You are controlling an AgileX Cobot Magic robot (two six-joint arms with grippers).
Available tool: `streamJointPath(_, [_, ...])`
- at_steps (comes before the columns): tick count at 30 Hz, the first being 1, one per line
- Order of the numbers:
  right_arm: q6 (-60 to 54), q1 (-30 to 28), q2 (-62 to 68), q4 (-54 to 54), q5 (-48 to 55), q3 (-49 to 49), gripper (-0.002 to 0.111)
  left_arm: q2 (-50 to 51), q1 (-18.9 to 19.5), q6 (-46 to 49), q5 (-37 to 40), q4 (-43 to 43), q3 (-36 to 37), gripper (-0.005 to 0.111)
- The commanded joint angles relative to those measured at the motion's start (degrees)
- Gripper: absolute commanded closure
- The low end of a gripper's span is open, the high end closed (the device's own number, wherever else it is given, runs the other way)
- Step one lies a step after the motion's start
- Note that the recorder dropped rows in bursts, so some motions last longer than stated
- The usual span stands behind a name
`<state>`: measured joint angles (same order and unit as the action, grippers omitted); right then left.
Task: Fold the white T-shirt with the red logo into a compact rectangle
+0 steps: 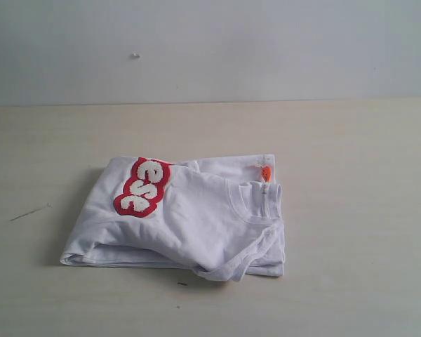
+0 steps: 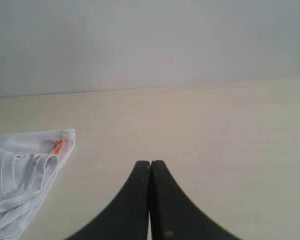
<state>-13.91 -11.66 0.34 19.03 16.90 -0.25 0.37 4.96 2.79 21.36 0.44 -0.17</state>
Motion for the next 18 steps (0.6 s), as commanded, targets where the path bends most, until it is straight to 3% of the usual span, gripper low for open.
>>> streamJointPath(1, [0.67, -0.33, -0.34, -2.37, -0.73, 0.25, 0.108, -0.37, -0.39, -0.05, -0.82, 0.09, 0.17, 0.106])
streamJointPath(12, [6.63, -0.33, -0.34, -2.88, -3.86, 0.25, 0.108, -0.37, -0.39, -0.05, -0.82, 0.09, 0.17, 0.106])
streamJointPath(18, [10.58, -0.33, -0.34, -9.49, -3.06, 0.25, 0.108, -0.37, -0.39, -0.05, -0.82, 0.09, 0.17, 0.106])
